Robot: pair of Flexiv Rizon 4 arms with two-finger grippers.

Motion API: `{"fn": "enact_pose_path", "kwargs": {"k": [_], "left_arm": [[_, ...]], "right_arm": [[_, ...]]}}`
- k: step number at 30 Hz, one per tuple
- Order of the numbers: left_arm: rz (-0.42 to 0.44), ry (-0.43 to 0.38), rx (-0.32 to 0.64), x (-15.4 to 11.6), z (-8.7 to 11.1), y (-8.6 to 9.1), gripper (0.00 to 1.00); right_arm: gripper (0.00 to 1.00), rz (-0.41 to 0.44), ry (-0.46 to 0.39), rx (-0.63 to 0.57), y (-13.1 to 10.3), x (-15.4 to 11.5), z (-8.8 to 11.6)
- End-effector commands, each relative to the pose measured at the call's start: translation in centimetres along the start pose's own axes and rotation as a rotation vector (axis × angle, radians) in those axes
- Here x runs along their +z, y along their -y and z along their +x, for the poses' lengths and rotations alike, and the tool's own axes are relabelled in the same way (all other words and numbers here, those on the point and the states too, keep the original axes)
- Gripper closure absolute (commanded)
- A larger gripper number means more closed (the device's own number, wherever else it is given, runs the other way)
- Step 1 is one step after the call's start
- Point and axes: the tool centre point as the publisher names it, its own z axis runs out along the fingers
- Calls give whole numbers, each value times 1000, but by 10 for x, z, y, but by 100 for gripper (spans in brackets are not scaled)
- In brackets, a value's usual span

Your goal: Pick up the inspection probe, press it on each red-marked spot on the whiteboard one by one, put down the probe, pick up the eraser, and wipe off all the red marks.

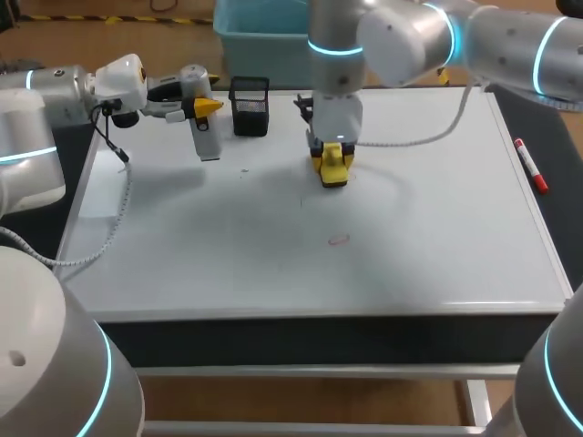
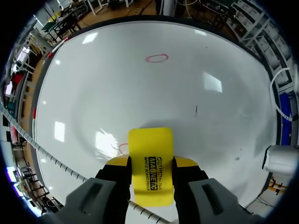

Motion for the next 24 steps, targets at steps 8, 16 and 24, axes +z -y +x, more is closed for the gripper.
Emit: {"fn": "enact_pose_path", "kwargs": {"k": [8,16,24], "left_arm": [[0,2,1,1,0,1,100],[0,2,1,1,0,1,100],[0,2,1,1,0,1,100]], "right_arm": [[100,-12,-14,12,0,11,8],[100,-15,-22,65,-4,15,31],[100,-12,-30,127,-7,14,60]]}}
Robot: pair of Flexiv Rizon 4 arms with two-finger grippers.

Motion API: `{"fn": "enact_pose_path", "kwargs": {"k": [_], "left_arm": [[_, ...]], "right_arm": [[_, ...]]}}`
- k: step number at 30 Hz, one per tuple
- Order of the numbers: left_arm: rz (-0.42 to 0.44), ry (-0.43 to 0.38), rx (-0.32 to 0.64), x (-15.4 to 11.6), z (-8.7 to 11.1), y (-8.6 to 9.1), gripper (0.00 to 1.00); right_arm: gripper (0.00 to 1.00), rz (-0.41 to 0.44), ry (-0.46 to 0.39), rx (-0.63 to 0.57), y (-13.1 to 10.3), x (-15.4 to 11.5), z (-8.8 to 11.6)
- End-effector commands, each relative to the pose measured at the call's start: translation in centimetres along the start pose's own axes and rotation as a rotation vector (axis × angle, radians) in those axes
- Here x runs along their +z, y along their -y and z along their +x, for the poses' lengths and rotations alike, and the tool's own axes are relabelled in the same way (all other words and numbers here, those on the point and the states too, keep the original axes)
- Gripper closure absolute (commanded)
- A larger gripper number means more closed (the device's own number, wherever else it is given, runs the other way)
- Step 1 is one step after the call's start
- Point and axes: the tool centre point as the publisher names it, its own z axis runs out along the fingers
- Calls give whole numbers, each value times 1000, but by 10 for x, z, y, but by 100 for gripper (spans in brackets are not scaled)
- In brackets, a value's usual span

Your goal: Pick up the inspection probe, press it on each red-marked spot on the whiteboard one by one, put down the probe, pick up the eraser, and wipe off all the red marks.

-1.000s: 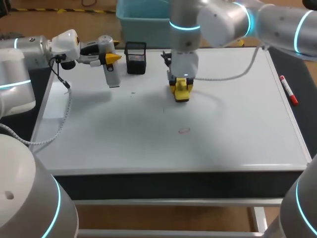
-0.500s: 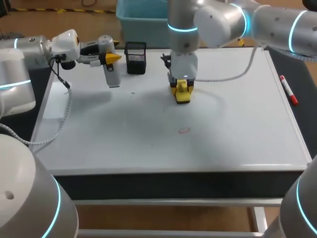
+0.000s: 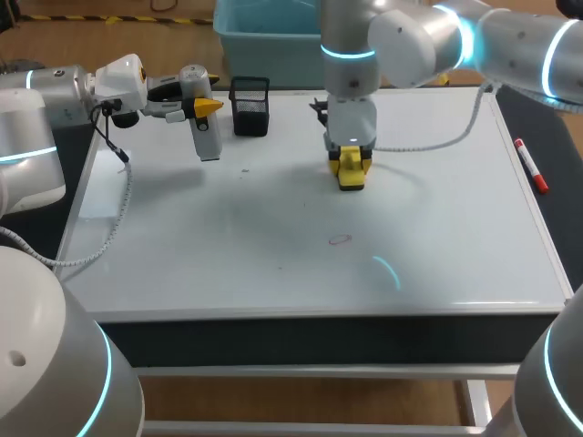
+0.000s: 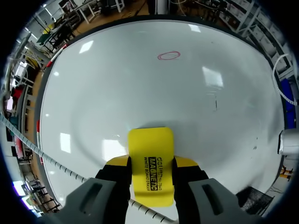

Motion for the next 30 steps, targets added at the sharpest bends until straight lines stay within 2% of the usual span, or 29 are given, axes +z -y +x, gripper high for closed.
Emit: {"fn": "enact_pose_path", "kwargs": {"k": [1,10,18,30], "left_arm": [[0,2,1,1,0,1,100],[0,2,1,1,0,1,100],[0,2,1,1,0,1,100],[0,2,1,1,0,1,100]], "right_arm": [[100,12,8,15,-3,3,22],[100,34,8,72,-5,-8,52],[100,38,9,103,-5,-30,78],[100,53,35,178,14,-44,128]]}}
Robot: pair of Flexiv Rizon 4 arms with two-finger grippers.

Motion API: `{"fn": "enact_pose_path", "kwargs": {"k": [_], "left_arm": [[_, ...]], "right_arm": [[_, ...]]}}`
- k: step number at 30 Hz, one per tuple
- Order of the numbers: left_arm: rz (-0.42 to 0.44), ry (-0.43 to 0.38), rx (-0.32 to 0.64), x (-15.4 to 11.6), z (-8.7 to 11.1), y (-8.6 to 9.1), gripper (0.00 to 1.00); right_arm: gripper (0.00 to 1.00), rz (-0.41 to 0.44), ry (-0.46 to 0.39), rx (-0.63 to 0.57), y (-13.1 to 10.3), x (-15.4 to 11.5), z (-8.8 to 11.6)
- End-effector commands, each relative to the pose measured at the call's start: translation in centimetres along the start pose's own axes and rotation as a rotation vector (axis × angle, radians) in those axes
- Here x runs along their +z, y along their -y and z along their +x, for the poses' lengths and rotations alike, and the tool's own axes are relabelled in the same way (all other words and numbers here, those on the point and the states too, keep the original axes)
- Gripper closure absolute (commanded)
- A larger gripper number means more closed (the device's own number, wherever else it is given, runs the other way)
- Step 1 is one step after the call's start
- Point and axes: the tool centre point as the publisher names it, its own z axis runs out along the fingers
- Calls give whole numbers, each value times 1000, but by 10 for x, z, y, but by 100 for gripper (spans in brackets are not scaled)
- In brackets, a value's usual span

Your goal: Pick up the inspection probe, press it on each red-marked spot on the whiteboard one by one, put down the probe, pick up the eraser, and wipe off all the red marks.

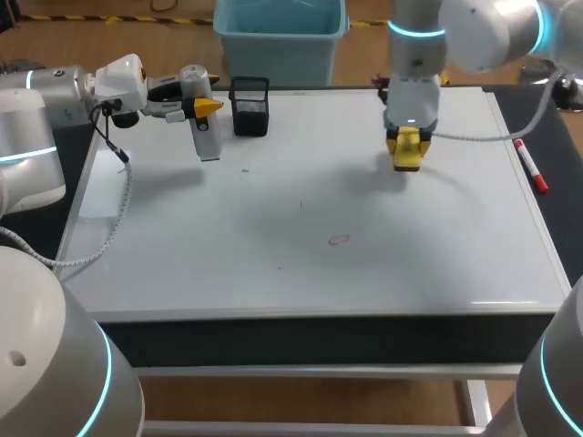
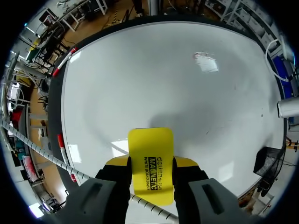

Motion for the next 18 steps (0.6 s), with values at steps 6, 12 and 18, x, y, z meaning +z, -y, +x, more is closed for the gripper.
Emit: {"fn": "enact_pose_path", "kwargs": {"k": [6,12,18], "left_arm": [[0,1,1,1,0,1,100],[0,1,1,1,0,1,100],[0,1,1,1,0,1,100]], "right_arm": [[100,-1,23,9,15,-8,24],[100,-2,26,14,18,-10,27],[100,-7,26,33,19,-11,28]]}}
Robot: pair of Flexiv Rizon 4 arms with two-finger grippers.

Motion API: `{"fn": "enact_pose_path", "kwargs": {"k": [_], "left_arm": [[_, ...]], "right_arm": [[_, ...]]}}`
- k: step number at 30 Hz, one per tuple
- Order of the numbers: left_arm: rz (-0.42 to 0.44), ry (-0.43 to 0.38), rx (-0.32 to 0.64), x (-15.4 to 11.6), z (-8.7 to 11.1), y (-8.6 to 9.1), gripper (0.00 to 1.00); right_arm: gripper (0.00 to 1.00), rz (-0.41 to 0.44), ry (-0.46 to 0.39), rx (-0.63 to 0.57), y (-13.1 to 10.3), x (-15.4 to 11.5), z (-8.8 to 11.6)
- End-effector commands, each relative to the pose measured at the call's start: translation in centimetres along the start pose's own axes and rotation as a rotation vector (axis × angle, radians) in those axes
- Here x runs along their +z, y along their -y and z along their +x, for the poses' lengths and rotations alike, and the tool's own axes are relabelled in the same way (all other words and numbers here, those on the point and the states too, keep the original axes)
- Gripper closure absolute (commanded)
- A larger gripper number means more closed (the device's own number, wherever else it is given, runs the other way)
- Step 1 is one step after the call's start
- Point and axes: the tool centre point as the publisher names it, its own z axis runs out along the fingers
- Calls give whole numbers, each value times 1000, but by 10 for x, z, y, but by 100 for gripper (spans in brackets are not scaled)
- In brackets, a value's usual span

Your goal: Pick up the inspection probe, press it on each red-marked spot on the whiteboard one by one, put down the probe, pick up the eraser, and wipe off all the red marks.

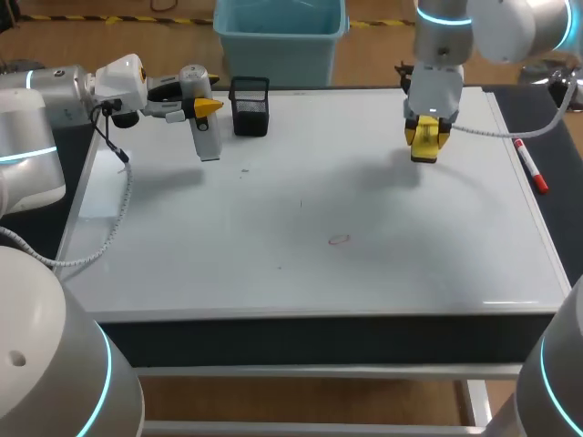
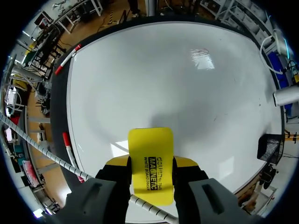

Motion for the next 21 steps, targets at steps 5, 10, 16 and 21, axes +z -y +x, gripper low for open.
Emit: {"fn": "enact_pose_path", "kwargs": {"k": [5,10,16,21], "left_arm": [[0,1,1,1,0,1,100],[0,1,1,1,0,1,100],[0,1,1,1,0,1,100],[0,1,1,1,0,1,100]], "right_arm": [[100,-2,-3,-3,1,-2,1],[100,-2,-3,-3,1,-2,1],[100,-2,-3,-3,1,-2,1],[100,-2,-3,-3,1,-2,1]]}}
